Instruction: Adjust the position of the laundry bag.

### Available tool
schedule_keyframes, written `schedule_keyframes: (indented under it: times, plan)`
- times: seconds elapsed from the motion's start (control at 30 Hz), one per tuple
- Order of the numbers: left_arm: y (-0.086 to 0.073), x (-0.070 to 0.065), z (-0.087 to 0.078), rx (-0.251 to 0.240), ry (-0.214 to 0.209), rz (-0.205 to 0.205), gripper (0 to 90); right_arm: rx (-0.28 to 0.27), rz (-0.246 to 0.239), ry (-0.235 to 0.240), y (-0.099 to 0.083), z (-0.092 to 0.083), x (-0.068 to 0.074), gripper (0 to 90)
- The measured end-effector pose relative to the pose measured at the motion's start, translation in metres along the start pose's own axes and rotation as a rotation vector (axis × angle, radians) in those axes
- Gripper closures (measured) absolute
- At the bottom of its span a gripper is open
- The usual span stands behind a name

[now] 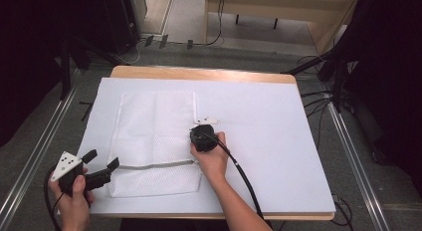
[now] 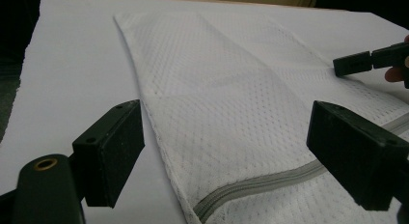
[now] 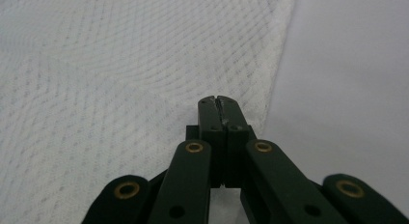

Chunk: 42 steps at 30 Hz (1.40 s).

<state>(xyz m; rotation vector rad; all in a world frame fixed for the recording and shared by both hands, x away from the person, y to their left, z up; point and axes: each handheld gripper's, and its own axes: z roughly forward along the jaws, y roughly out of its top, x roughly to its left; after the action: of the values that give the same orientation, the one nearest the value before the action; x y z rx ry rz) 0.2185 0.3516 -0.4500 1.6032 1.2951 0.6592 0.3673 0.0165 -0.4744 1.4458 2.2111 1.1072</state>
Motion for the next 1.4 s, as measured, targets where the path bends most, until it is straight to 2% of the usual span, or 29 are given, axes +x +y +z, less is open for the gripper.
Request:
schedule_keyframes:
  times: [0.03,0.27,0.3,0.37,0.4,0.43,0.5,0.53,0.63,0.8,0.87,0.93,1.2,1.4]
  plan:
    - [0.000,0.000,0.000,0.000,0.003,-0.001,13.3,-0.016,-0.022,-0.001,0.000,-0.002,-0.001,90.0]
    - [0.000,0.002,-0.001,0.003,0.007,-0.001,13.3,-0.056,-0.003,0.009,0.003,-0.009,-0.003,90.0]
    - [0.000,0.002,-0.001,0.003,0.008,-0.001,13.3,-0.055,0.017,-0.032,0.003,-0.008,-0.005,90.0]
    - [0.000,0.002,-0.001,0.003,0.009,-0.002,13.3,-0.064,0.046,-0.054,0.003,-0.006,-0.007,74.7]
    - [0.000,0.002,-0.001,0.003,0.009,-0.002,13.3,-0.064,0.046,-0.054,0.003,-0.006,-0.007,74.7]
    - [0.000,0.002,-0.001,0.000,0.012,-0.007,13.3,-0.061,0.068,-0.051,0.003,-0.005,-0.010,65.4]
    - [0.000,0.003,-0.001,0.001,0.011,-0.008,13.3,-0.057,0.079,-0.043,0.003,-0.003,-0.010,63.1]
    - [0.000,0.003,0.000,0.003,0.009,-0.009,13.3,-0.030,0.085,-0.013,0.002,0.002,-0.011,60.8]
    - [0.000,0.002,0.000,0.007,0.008,-0.004,13.3,-0.034,0.073,-0.034,0.001,0.002,-0.007,64.8]
    - [0.000,0.001,0.001,0.014,0.009,-0.002,13.3,-0.041,0.021,-0.109,-0.002,0.003,-0.001,78.2]
    - [0.000,0.001,0.002,0.015,0.009,0.000,13.3,-0.040,0.015,-0.110,-0.002,0.003,0.000,81.8]
    - [0.000,0.000,0.002,0.012,0.007,0.003,13.3,-0.035,0.008,-0.083,-0.002,0.002,0.001,90.0]
    - [-0.001,0.000,0.002,0.019,0.004,0.001,13.4,-0.038,-0.004,-0.051,-0.006,-0.007,-0.006,90.0]
    - [-0.001,-0.003,0.002,0.021,0.002,0.009,13.4,-0.046,-0.030,-0.053,-0.011,-0.022,-0.017,90.0]
